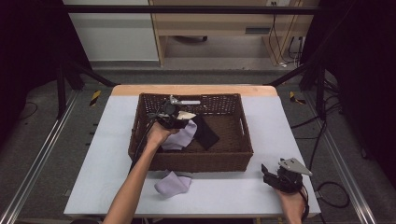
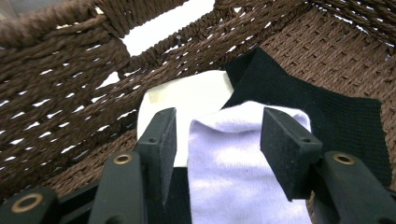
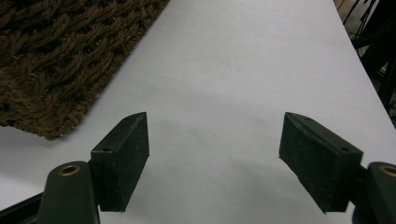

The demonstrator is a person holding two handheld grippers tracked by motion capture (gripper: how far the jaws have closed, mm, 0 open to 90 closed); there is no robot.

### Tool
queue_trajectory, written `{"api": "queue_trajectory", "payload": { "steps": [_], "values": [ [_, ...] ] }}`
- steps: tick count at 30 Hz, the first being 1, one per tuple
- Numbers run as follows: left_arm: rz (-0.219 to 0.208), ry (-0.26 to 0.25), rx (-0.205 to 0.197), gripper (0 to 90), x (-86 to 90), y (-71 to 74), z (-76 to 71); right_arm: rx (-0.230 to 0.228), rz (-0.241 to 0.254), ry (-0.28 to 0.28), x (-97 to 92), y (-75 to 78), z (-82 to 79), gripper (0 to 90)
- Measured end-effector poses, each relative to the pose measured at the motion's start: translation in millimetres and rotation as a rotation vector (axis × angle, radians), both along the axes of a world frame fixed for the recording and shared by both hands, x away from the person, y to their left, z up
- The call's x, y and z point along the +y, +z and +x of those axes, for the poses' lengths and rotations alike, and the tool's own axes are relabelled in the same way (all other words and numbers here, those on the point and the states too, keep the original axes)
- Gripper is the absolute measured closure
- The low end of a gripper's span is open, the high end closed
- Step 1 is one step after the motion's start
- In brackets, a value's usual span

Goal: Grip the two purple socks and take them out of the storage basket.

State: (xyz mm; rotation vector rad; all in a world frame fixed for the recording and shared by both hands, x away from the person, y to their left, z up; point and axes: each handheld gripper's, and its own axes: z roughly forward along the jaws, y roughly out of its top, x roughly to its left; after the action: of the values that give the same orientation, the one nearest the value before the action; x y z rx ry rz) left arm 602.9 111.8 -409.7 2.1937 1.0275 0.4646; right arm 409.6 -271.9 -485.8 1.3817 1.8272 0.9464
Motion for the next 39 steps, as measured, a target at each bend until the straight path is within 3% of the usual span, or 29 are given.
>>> {"api": "queue_trajectory", "payload": {
  "steps": [4, 6, 12, 18, 22, 25, 30, 34, 36, 39],
  "values": [
    [0.054, -0.008, 0.027, 46.4, -4.0, -6.8, 1.4, -0.002, -0.001, 0.0, 0.0, 0.1, -0.2, 24.4],
    [0.063, -0.009, 0.057, 46.4, -4.3, -9.9, 2.1, -0.003, -0.003, 0.0, 0.3, 0.0, -0.2, 24.4],
    [0.111, 0.0, 0.084, 47.5, -6.1, -16.2, 3.2, -0.001, -0.006, 0.0, 0.9, -0.1, -0.3, 24.3],
    [0.161, 0.001, 0.14, 52.5, -8.5, -21.6, 4.6, -0.002, -0.014, 0.001, 1.2, -0.3, -0.2, 24.3],
    [0.19, 0.004, 0.204, 53.9, -9.9, -26.7, 6.4, -0.001, -0.013, -0.001, 1.3, -0.3, -0.2, 24.3],
    [0.181, 0.014, 0.238, 57.4, -9.6, -27.7, 7.2, -0.003, -0.014, -0.001, 1.2, -0.2, -0.3, 24.3],
    [0.177, 0.025, 0.278, 73.8, -9.8, -26.1, 6.6, -0.004, -0.017, -0.002, 1.4, -0.2, -0.4, 24.3],
    [0.18, 0.028, 0.299, 81.2, -8.5, -23.8, 6.0, -0.003, -0.019, -0.003, 1.8, -0.5, -0.1, 24.3],
    [0.17, 0.029, 0.288, 82.3, -8.3, -20.7, 4.9, -0.004, -0.02, -0.003, 1.8, -0.5, -0.2, 24.2],
    [0.11, 0.019, 0.218, 82.7, -5.2, -9.5, 0.3, -0.004, -0.017, -0.004, 1.3, -0.3, -0.4, 24.2]
  ]
}}
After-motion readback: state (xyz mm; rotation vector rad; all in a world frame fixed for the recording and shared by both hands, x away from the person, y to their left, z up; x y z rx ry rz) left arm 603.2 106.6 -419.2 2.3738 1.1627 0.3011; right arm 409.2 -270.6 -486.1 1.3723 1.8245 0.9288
